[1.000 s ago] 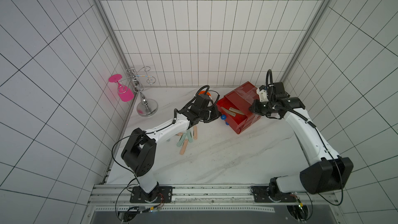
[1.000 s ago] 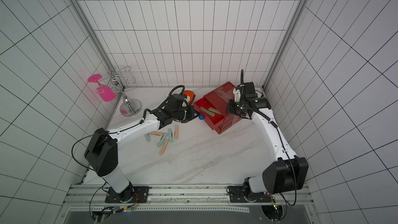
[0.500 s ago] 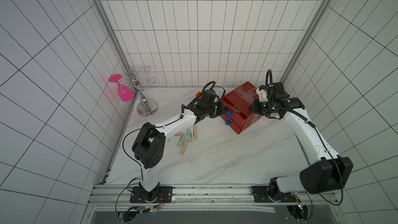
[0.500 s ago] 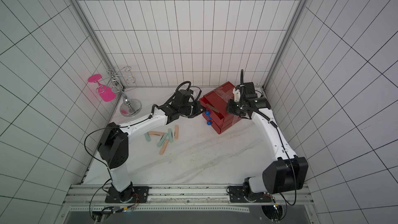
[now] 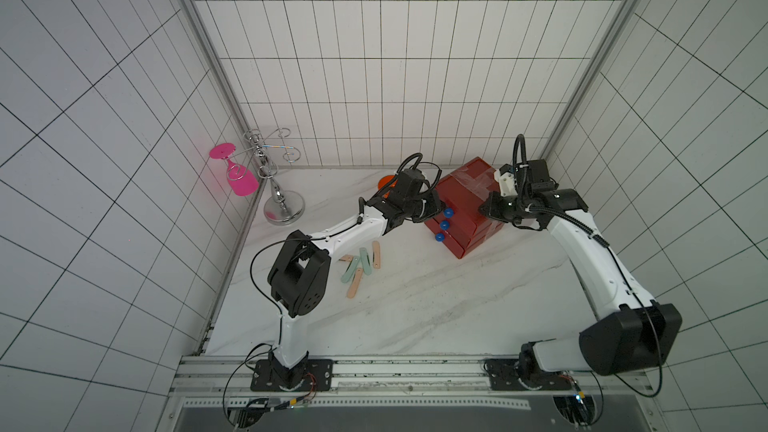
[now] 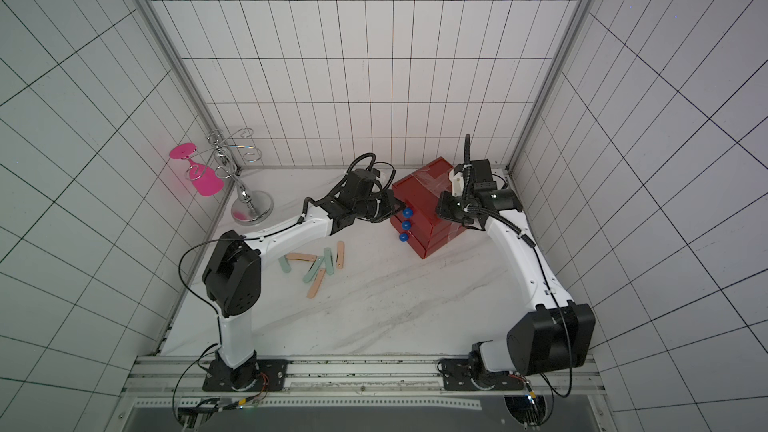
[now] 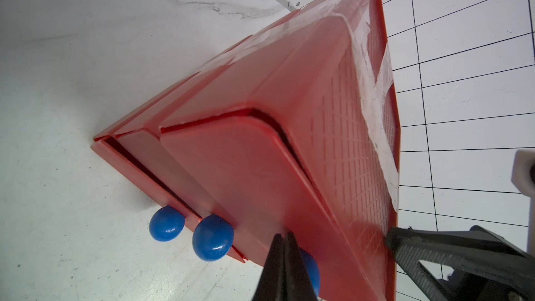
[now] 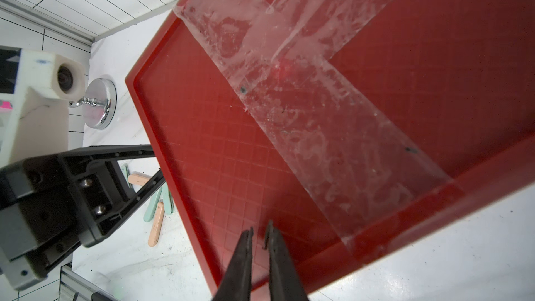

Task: Place the fruit knives into the drawer by color
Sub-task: Close the drawer in the storage box.

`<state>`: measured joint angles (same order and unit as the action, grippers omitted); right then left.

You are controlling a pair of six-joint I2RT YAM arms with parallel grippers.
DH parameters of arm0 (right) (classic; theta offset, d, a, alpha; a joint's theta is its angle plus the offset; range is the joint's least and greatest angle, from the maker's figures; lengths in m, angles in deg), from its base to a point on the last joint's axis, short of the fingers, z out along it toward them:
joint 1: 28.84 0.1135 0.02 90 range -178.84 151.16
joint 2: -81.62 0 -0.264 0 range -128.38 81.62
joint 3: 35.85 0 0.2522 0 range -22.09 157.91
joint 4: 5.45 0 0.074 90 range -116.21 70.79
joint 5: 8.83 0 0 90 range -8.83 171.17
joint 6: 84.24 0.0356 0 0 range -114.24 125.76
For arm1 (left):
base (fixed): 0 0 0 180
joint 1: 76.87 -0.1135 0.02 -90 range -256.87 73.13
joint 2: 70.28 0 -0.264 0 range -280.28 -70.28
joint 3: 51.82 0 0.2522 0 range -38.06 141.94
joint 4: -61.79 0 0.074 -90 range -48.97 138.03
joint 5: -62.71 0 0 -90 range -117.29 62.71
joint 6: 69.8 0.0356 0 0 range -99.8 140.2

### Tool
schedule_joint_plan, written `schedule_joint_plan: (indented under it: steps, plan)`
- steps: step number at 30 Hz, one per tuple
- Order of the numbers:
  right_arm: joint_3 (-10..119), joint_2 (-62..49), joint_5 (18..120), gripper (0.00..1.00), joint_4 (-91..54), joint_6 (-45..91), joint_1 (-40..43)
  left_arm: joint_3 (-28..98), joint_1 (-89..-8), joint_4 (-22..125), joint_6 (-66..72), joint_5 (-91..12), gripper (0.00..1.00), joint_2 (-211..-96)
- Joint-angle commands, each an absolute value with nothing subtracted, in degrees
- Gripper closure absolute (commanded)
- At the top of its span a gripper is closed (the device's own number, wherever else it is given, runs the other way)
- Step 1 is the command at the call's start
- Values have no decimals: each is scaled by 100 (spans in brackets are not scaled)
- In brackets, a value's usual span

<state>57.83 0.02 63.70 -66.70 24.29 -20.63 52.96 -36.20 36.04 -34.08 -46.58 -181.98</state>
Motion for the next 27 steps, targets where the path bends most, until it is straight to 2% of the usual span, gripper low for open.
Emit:
schedule_joint_plan:
  steps: [1, 10, 19, 27]
  plan:
    - [5248, -464, 6720, 85, -8075, 2343, -2137, 5464, -3433, 3715, -3510, -4816, 92, -18418]
    - [5268, -469, 6733, 85, -8057, 2356, -2136, 5269, -3409, 3891, -3583, -4742, 89, -18279]
    - [5354, -459, 6723, 85, -8047, 2404, -2133, 3927, -3443, 4722, -3716, -4396, 73, -17264]
    - [5385, -425, 6738, 85, -8058, 2396, -2137, 2877, -3459, 5901, -4290, -4542, 67, -17075]
